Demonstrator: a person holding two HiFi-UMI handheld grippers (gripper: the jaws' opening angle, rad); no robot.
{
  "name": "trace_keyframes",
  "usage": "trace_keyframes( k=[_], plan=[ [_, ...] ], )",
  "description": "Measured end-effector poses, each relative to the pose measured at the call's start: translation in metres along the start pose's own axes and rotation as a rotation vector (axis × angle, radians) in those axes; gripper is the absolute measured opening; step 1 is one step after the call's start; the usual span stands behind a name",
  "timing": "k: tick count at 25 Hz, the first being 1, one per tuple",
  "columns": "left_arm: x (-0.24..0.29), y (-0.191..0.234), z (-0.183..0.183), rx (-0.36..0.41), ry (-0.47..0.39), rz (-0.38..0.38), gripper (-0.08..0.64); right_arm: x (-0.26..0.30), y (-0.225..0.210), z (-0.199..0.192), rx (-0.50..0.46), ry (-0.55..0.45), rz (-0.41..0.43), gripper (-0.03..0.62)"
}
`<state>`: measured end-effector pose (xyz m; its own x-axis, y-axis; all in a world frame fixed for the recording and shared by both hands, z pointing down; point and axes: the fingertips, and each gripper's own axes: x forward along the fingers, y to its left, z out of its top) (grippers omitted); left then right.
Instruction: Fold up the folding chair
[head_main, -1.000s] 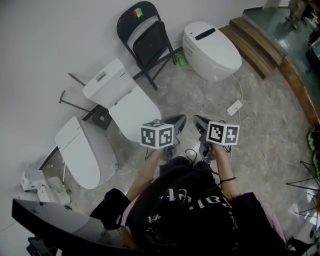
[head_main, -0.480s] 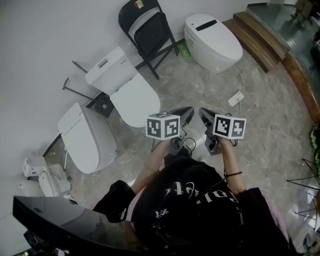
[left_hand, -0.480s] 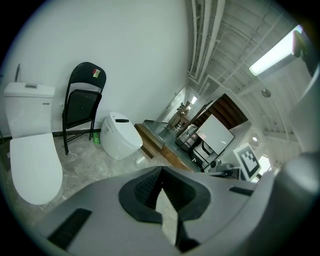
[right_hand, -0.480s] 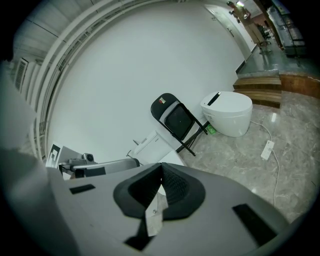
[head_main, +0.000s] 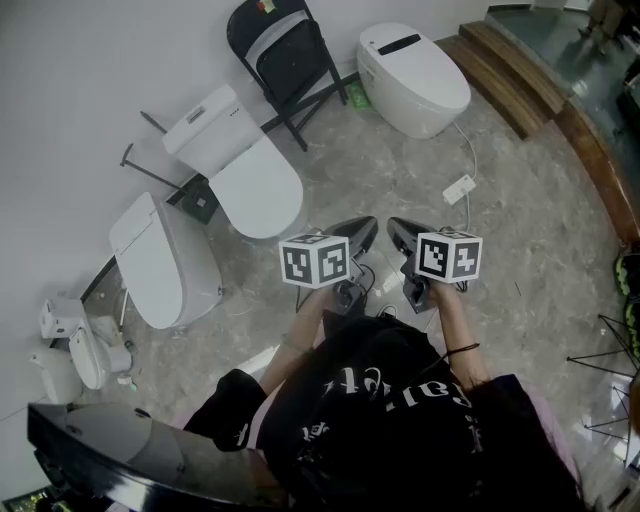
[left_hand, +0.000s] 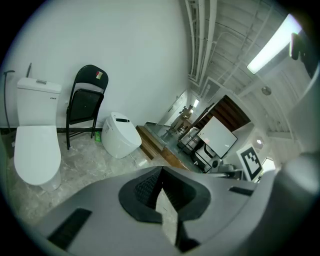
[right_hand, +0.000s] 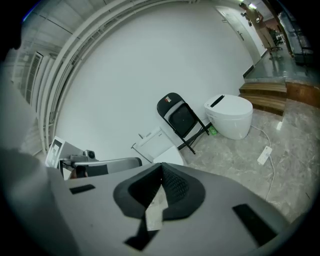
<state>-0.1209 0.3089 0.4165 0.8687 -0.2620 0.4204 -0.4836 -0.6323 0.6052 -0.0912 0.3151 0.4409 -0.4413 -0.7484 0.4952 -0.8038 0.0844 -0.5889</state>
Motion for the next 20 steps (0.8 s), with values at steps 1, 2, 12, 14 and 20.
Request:
trace_keyframes(
  k=[1, 2, 12, 14, 20],
  plan=[
    [0.001, -0.005, -0.006, 0.0, -0.001, 0.003, 0.003, -0.005, -0.002, -0.005, -0.001, 0.003, 0.003, 0.014],
    [0.002, -0.01, -0.012, 0.001, -0.002, 0.006, 0.003, -0.01, -0.004, -0.009, -0.003, 0.006, 0.006, 0.014],
    [0.014, -0.031, -0.023, 0.026, -0.009, 0.032, 0.003, -0.035, -0.02, -0.007, -0.015, -0.021, 0.03, 0.014],
    [0.014, -0.032, -0.02, 0.029, -0.015, 0.034, 0.003, -0.035, -0.021, -0.005, -0.017, -0.024, 0.03, 0.014],
    [0.021, -0.034, -0.021, 0.031, -0.006, 0.044, 0.003, -0.037, -0.027, -0.002, -0.019, -0.02, 0.037, 0.014]
  ],
)
